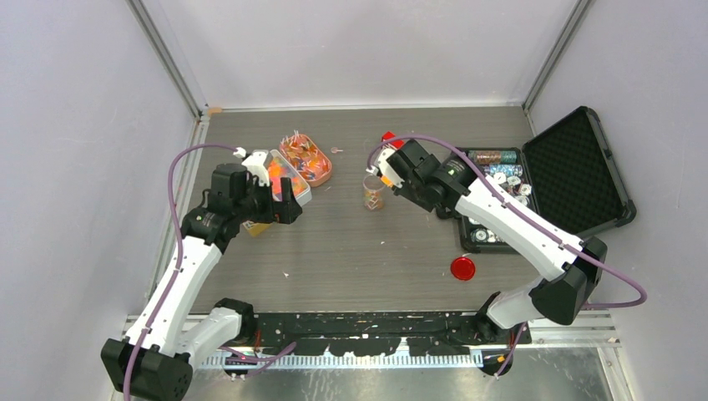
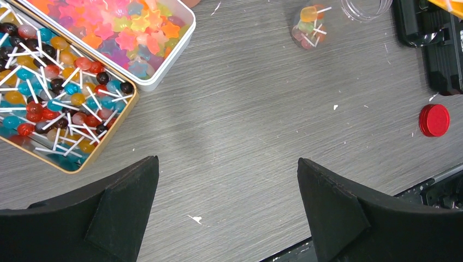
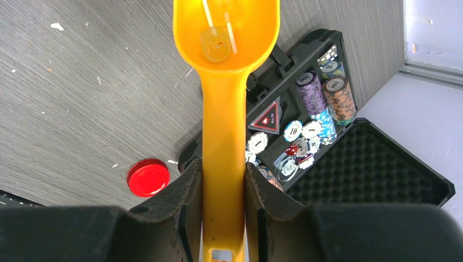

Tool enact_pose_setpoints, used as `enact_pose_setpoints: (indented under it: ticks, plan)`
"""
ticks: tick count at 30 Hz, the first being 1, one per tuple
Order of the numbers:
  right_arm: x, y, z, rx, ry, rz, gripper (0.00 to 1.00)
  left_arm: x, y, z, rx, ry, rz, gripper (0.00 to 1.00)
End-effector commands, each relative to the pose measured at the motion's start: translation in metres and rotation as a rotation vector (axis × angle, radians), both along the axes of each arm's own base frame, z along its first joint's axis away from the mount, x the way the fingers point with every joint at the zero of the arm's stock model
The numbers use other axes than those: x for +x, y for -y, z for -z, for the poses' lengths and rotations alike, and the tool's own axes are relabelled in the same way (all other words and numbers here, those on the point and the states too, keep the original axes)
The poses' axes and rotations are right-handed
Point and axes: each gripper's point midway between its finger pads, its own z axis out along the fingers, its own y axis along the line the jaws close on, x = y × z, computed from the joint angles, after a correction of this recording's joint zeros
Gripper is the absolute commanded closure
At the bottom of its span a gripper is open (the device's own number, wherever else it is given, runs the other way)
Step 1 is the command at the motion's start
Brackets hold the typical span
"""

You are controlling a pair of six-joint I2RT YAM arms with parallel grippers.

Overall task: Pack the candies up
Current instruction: Place the fake candies in the packing bottle.

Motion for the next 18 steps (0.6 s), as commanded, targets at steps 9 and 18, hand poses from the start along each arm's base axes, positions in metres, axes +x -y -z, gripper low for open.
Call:
enact_pose_setpoints:
  ticks: [9,18]
  plan:
    - [0.0061,-0.0022,-0.0161,-0.067,0.051,-0.013,1.0,-0.0022,0.004,-0.0136,-0.017,0.057,0.03,0.0]
    - [0.0076,-0.0026,-0.0204,-0.105,0.062,-0.01,1.0,-0.0035,0.0024,-0.0143,-0.013,0.061,0.025,0.0]
